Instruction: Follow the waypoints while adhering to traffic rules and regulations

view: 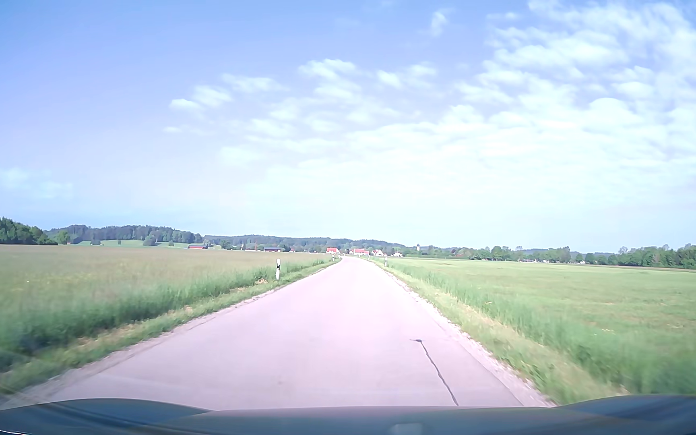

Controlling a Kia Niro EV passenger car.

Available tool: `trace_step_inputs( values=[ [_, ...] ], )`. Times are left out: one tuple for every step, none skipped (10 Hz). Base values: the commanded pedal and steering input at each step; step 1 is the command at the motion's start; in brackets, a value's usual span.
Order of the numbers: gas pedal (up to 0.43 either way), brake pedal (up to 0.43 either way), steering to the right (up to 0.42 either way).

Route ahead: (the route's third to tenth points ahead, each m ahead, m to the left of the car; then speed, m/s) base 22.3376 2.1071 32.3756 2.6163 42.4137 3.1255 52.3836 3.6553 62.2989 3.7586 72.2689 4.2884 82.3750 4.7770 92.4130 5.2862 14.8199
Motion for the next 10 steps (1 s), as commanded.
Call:
trace_step_inputs(
  values=[
    [0.248, 0.000, -0.007],
    [0.248, 0.000, -0.006],
    [0.248, 0.000, -0.006],
    [0.248, 0.000, -0.006],
    [0.248, 0.000, -0.006],
    [0.248, 0.000, -0.006],
    [0.248, 0.000, -0.006],
    [0.248, 0.000, -0.006],
    [0.248, 0.000, -0.006],
    [0.248, 0.000, -0.006]
  ],
)
